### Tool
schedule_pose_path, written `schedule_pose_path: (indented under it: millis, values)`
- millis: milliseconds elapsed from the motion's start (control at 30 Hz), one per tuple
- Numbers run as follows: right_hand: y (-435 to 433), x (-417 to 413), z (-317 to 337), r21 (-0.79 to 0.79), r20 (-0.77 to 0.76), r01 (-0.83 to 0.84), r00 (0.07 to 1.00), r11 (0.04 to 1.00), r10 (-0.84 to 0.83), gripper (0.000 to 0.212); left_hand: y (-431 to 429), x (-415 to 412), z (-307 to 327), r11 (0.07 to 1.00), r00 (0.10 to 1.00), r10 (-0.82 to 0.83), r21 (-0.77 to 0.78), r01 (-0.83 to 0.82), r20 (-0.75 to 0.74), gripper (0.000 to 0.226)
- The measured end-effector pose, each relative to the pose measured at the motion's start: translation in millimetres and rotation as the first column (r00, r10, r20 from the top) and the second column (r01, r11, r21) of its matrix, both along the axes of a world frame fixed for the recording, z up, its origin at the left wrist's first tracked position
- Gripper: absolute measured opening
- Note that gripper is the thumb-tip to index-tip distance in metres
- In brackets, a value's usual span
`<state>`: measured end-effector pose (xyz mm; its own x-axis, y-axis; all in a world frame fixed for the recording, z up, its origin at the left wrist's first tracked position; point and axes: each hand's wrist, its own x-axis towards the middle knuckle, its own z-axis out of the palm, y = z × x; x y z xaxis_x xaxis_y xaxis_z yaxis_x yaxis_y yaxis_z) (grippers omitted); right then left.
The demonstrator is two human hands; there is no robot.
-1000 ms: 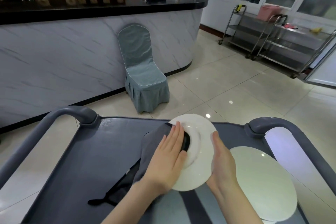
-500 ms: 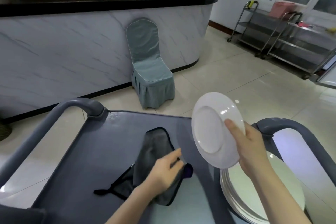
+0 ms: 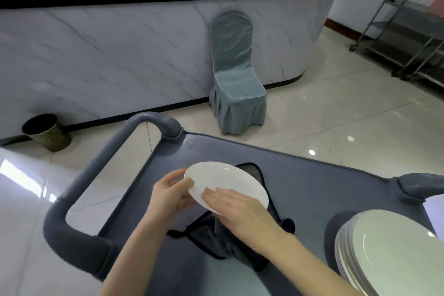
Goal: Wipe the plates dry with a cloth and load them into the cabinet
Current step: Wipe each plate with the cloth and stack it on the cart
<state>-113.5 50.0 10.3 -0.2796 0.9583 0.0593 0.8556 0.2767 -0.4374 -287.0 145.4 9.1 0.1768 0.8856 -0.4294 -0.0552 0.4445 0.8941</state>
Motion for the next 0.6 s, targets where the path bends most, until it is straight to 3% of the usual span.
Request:
schedule_pose_path:
  millis: [100, 233, 467, 600]
  values:
    - [23.8, -15.0, -23.1, -0.055, 0.127, -0.081, 0.988, 0.995, 0.088, 0.054, 9.3, -29.5, -21.2, 0.994, 0.995, 0.097, -0.053, -0.097, -0.006, 0.033]
    - [40.7, -19.4, -62.2, -0.166, 0.222, 0.036, 0.975, 0.985, 0.002, 0.066, 25.0, -68.1, -58.0, 0.972, 0.975, 0.218, -0.086, -0.22, -0.033, 0.043]
    - [39.0, -47.6, -113.5, -0.215, 0.211, 0.252, 0.955, 0.943, -0.208, 0.08, 43.2, -99.3, -96.1, 0.951, 0.954, 0.288, -0.095, -0.295, -0.079, 0.044]
    - [22.5, -40.9, -129.3, -0.191, 0.234, 0.298, 0.939, 0.935, -0.252, 0.077, 43.9, -96.6, -106.7, 0.952, 0.959, 0.272, -0.127, -0.28, -0.079, 0.045]
